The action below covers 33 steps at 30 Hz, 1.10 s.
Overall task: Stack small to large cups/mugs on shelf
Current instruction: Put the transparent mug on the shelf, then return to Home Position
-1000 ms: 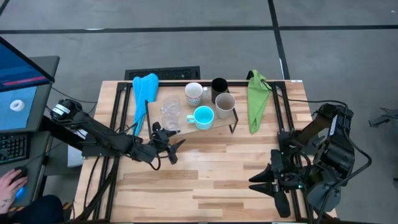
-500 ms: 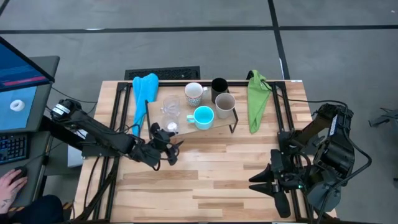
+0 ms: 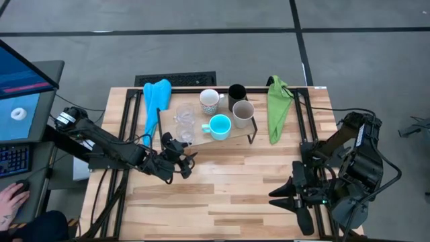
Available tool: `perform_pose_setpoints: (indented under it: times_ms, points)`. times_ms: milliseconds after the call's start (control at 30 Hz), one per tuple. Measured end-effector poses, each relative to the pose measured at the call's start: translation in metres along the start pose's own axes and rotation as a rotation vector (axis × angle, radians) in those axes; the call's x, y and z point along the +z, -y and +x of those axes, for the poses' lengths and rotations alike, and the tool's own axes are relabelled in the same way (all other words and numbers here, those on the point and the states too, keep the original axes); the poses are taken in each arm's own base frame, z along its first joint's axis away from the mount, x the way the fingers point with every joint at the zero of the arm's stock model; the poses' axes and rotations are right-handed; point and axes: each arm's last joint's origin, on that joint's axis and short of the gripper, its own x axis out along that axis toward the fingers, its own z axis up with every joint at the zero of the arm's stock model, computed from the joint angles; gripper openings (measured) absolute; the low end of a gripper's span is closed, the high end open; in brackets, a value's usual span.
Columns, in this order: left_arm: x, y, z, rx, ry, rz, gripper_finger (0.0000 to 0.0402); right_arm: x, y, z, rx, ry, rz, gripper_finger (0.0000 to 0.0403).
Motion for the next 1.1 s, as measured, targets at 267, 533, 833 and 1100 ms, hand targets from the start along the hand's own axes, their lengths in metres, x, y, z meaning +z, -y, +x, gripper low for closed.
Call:
perform_pose_setpoints:
  times_ms: [267,533,833,1100]
  points:
    - [0.002,-0.001,-0.008,-0.014,0.010,-0.009,0.0210,0.000,0.000,0.000,0.000,0.000,0.001,0.0126]
    - [0.008,-0.010,-0.021,-0.008,0.023,-0.045,0.0210,0.000,0.000,0.000,0.000,0.000,-0.006,0.0126]
    - [0.002,-0.011,-0.022,-0.035,-0.037,-0.067,0.0210,0.000,0.000,0.000,-0.002,0.001,-0.006,0.0126]
    - [0.013,-0.012,-0.039,-0.136,-0.069,-0.099,0.0210,0.002,0.001,0.002,-0.008,0.005,-0.001,0.0126]
